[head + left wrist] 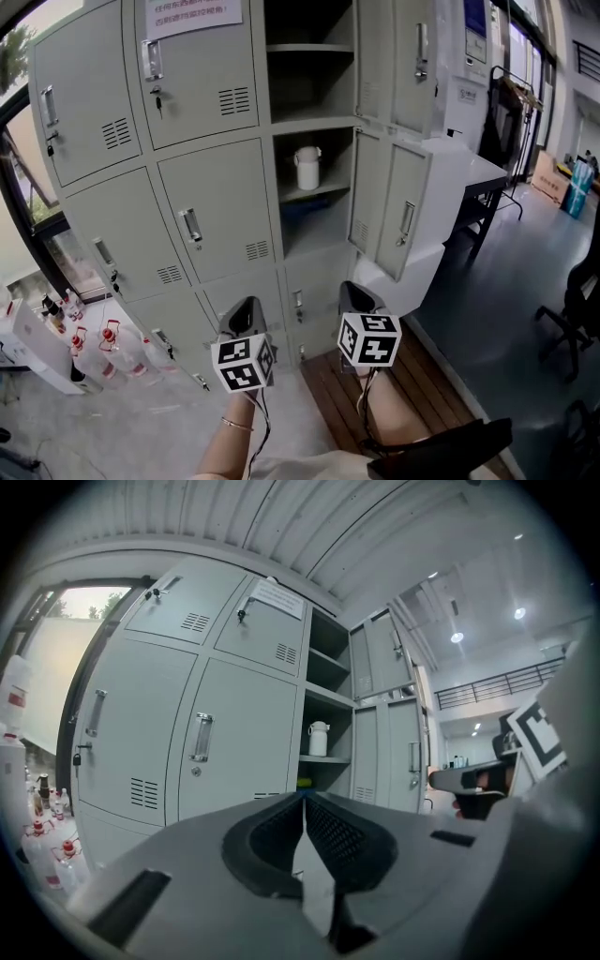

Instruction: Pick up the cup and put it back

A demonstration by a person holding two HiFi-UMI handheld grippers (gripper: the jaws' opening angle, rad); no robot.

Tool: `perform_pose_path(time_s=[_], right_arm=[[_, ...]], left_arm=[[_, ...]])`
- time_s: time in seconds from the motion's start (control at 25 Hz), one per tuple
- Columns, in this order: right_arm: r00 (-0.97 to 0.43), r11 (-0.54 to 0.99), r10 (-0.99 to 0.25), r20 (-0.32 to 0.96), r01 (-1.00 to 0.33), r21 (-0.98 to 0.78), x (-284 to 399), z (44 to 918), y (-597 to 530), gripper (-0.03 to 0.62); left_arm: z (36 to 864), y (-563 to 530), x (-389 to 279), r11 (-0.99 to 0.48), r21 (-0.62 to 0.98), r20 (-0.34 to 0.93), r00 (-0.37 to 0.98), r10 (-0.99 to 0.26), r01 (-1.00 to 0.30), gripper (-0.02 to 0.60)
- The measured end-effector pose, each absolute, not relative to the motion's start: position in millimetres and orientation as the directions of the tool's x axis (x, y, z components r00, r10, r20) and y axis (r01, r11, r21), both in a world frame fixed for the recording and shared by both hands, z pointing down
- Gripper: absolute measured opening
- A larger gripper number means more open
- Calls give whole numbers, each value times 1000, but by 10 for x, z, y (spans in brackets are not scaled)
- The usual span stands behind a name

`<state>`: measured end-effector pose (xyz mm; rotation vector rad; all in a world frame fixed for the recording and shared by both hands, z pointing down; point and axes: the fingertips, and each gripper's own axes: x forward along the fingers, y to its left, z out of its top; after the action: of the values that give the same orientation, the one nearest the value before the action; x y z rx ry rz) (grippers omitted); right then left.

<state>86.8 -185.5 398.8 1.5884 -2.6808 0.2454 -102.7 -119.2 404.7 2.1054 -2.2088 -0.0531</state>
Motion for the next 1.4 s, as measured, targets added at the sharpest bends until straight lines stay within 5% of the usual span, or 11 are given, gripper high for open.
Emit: perform_pose_path(time_s=[1.4], right_arm=[[-343, 337, -937, 72, -938, -81, -117, 3859, -3878, -8]], left_arm=[[3886, -3465, -1856, -136, 100, -4, 136, -991, -986, 12]])
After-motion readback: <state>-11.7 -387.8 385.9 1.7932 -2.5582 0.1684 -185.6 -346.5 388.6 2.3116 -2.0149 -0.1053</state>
